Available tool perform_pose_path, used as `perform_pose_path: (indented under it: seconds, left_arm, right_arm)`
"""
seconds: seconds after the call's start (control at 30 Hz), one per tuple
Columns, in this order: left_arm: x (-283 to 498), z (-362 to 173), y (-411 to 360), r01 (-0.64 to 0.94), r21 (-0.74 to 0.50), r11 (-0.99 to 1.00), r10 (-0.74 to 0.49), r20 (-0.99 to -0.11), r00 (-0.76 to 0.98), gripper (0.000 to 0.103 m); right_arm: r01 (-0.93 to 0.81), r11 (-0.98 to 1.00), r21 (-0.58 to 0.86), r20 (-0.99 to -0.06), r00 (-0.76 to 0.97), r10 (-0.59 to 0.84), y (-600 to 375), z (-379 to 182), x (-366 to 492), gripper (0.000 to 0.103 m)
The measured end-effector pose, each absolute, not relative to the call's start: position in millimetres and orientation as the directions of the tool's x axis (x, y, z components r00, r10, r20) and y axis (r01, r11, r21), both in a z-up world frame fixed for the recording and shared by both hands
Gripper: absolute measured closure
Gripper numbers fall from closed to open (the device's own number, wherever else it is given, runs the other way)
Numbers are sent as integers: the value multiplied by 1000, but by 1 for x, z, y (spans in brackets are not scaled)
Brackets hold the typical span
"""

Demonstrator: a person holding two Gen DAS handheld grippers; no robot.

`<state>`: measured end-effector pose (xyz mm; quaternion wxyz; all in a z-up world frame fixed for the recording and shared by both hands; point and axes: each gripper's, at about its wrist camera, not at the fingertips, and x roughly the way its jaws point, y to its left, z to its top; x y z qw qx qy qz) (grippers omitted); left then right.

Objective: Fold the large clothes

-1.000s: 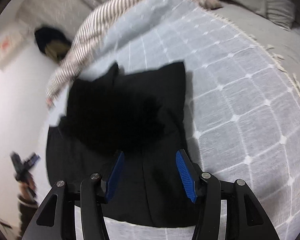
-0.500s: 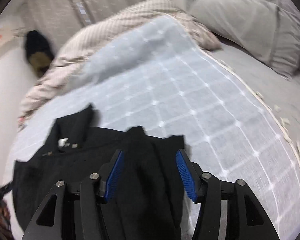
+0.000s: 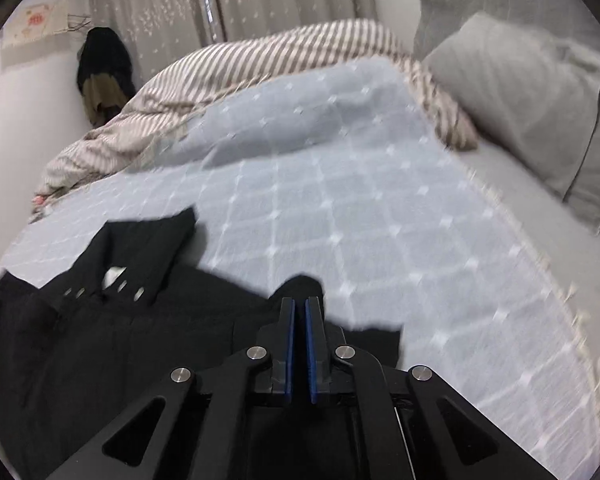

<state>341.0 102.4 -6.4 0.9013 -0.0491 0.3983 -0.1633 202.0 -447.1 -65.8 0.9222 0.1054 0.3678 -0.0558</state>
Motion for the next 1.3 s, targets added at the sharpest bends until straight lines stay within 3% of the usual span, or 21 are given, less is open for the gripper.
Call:
perform_pose_path:
  seconds: [0.17, 0.3, 0.37, 0.4, 0.43, 0.5, 0.6, 0.67, 0.7, 0.73, 0.8, 0.9, 1.1, 1.3]
  left_arm:
    - [372, 18, 84, 274, -237, 932, -362, -609, 706, 96]
    - [394, 9, 63, 286, -194, 939, -342, -628, 699, 96]
    - [395, -1, 62, 286, -182, 941, -334, -641, 691, 96]
    - [394, -6, 63, 282, -185, 941, -333, -648, 685, 96]
    - [394, -13, 67, 272, -197, 942, -333, -657, 677, 96]
    - [392, -22, 73, 256, -224, 940, -339, -664, 666, 96]
    - [389, -32, 83, 229, -267, 936, -351, -673, 651, 96]
    - [388, -31, 85, 222, -279, 934, -355, -675, 647, 96]
    - [388, -29, 85, 222, -274, 936, -352, -676, 647, 96]
    - [389, -25, 84, 225, -267, 937, -349, -677, 648, 96]
    - [392, -13, 82, 229, -258, 938, -345, -665, 662, 96]
    - [400, 10, 81, 217, -241, 946, -322, -620, 715, 96]
    - [436, 28, 63, 199, -210, 957, -283, -538, 794, 96]
    - [477, -55, 40, 121, -60, 991, -128, -712, 690, 91]
  right_arm:
    - [299, 943, 147, -615, 775, -150, -478, -47, 223, 102]
    - [223, 933, 283, -648, 762, 14, -500, -44, 238, 99]
    - [194, 938, 287, -680, 731, 57, -502, -48, 236, 86]
    - [176, 938, 300, -706, 702, 94, -505, -54, 235, 68]
    - [164, 936, 312, -725, 678, 123, -506, -59, 233, 43]
    - [147, 934, 325, -748, 644, 160, -508, -70, 228, 29]
    - [93, 916, 391, -726, 643, 245, -504, -81, 220, 31]
    - [57, 910, 410, -723, 629, 286, -492, -88, 220, 58]
    - [44, 928, 369, -748, 607, 269, -483, -89, 223, 93]
    - [42, 955, 294, -777, 593, 213, -473, -90, 226, 96]
    - [36, 987, 160, -785, 610, 105, -455, -82, 228, 98]
    - [109, 993, 39, -695, 717, -51, -452, -54, 232, 99]
    - [241, 970, 30, -597, 783, -177, -480, -26, 279, 99]
    - [275, 956, -104, -704, 658, -266, -471, -98, 337, 97]
